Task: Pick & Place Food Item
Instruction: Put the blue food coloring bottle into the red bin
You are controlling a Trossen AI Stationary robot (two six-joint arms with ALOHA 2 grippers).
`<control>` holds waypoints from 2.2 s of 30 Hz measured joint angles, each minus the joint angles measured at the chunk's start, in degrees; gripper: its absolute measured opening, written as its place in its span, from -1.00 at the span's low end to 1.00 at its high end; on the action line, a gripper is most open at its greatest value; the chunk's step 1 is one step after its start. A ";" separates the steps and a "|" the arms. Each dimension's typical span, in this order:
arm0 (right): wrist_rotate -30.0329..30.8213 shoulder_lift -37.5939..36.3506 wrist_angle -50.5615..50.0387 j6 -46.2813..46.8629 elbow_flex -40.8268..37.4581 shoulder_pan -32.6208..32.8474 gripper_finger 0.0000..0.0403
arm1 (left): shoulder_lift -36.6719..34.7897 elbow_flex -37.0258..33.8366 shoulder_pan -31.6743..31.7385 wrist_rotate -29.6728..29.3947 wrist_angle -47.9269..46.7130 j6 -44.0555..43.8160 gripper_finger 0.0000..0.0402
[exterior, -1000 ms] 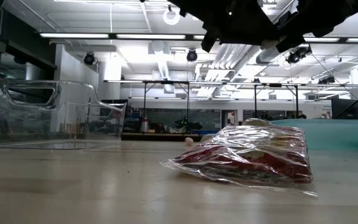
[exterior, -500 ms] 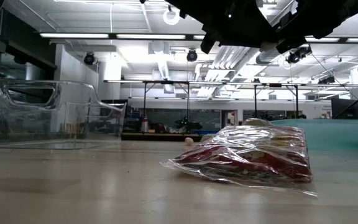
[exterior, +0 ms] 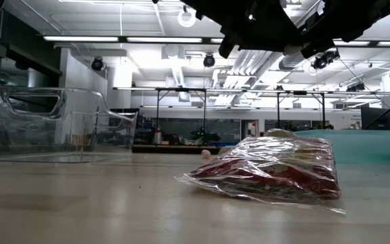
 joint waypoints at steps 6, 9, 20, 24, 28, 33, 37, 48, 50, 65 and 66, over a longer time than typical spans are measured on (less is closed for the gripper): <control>-0.05 0.00 0.00 0.00 0.00 0.00 -0.61 | 0.00 0.00 0.00 0.00 0.05 0.05 -0.60; -0.01 0.00 0.00 0.00 0.00 0.00 -0.61 | 0.00 0.00 0.00 0.02 0.05 1.64 -0.58; 0.14 0.00 0.02 0.00 0.00 0.00 -0.62 | 0.00 0.00 -0.07 0.26 0.09 2.67 -0.10; 0.14 0.00 0.00 0.00 0.00 -0.02 -0.62 | 0.00 0.00 -0.09 0.26 0.11 2.64 -0.04; -0.68 0.00 0.00 0.20 0.00 -0.04 -0.62 | 0.00 0.00 -0.09 0.33 0.14 2.58 -0.03; -2.10 0.05 -0.63 1.39 -0.01 0.55 -0.62 | -0.03 0.01 0.04 -0.41 0.51 2.57 -0.03; -0.87 0.04 -1.91 1.67 -0.02 1.68 -0.62 | -0.07 0.02 0.04 -0.42 0.23 2.54 -0.03; 1.70 0.04 -5.10 3.26 -0.02 3.54 -0.62 | -0.07 0.02 0.02 -0.20 0.16 2.54 -0.03; 1.88 0.04 -5.09 3.26 -0.02 3.54 -0.62 | -0.07 0.02 0.00 -0.17 0.17 2.54 -0.03; -0.16 -2.92 -12.56 7.92 -0.06 3.77 -0.62 | -0.06 0.02 -0.02 0.03 -0.14 2.47 -0.03; -1.10 -3.57 -12.82 9.12 -0.07 4.05 -0.62 | -0.06 0.02 -0.02 0.02 -0.21 2.47 -0.03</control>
